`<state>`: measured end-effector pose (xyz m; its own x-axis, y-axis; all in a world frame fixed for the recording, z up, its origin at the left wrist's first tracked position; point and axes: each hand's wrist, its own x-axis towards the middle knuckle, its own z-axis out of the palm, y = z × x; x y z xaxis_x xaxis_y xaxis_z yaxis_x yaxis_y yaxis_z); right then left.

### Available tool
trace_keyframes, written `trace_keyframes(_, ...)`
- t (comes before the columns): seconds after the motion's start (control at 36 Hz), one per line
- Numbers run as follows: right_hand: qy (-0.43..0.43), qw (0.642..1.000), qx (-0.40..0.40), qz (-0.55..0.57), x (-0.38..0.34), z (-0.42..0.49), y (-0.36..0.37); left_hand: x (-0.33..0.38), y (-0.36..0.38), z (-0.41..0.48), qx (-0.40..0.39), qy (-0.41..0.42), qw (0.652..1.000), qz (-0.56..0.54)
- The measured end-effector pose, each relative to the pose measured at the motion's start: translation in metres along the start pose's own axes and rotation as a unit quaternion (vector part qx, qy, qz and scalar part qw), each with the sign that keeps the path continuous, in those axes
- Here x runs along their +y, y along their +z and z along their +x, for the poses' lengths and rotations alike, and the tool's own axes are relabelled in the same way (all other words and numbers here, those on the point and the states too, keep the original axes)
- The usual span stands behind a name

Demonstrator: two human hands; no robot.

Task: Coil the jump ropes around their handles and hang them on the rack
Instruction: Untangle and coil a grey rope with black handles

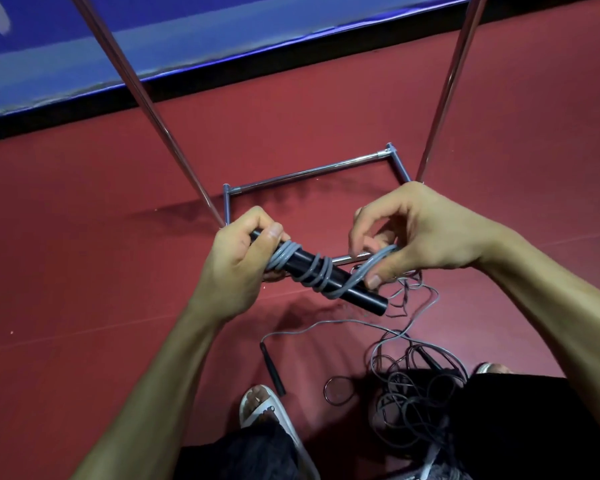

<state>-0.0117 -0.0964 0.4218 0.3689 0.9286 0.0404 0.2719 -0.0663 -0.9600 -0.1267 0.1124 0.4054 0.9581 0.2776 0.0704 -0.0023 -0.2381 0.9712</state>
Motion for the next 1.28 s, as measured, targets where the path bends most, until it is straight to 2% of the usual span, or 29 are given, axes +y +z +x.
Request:
trace_keyframes(0.14, -0.021, 0.999, -0.007, -0.042, -0.002, 0.001, 0.000, -0.002, -0.004, 0.000, -0.002, -0.012, 1.000, -0.013)
trace_keyframes(0.28, -0.038, 0.990, -0.009, -0.137, 0.000, 0.002, 0.001, -0.004, -0.007, 0.001, 0.001, -0.020, 1.000, -0.004)
trace_keyframes(0.42, -0.054, 0.986, 0.020, -0.154, 0.002, 0.004, 0.000, -0.003, -0.006, 0.002, -0.001, -0.012, 1.000, -0.012)
trace_keyframes(0.47, -0.045, 0.990, 0.020, -0.130, 0.004, 0.004, 0.001, -0.001, -0.004, 0.001, -0.004, -0.014, 0.999, -0.034)
trace_keyframes(0.61, 0.009, 1.000, -0.017, 0.017, 0.013, 0.005, 0.004, 0.004, 0.001, -0.001, -0.020, -0.011, 0.992, -0.123)
trace_keyframes(0.83, 0.030, 0.973, -0.030, 0.227, 0.027, 0.008, 0.004, 0.009, 0.007, 0.000, -0.025, -0.006, 0.989, -0.147)
trace_keyframes(0.97, 0.034, 0.964, -0.022, 0.264, 0.032, 0.009, 0.010, 0.012, 0.009, -0.002, -0.006, -0.002, 0.995, -0.104)
trace_keyframes(1.19, 0.007, 0.980, 0.095, 0.175, 0.024, 0.013, 0.020, 0.021, 0.014, -0.007, 0.021, 0.028, 0.996, -0.084)
trace_keyframes(1.28, -0.029, 0.972, 0.132, 0.190, 0.025, 0.014, 0.027, 0.024, 0.013, -0.005, 0.032, 0.026, 0.989, -0.141)
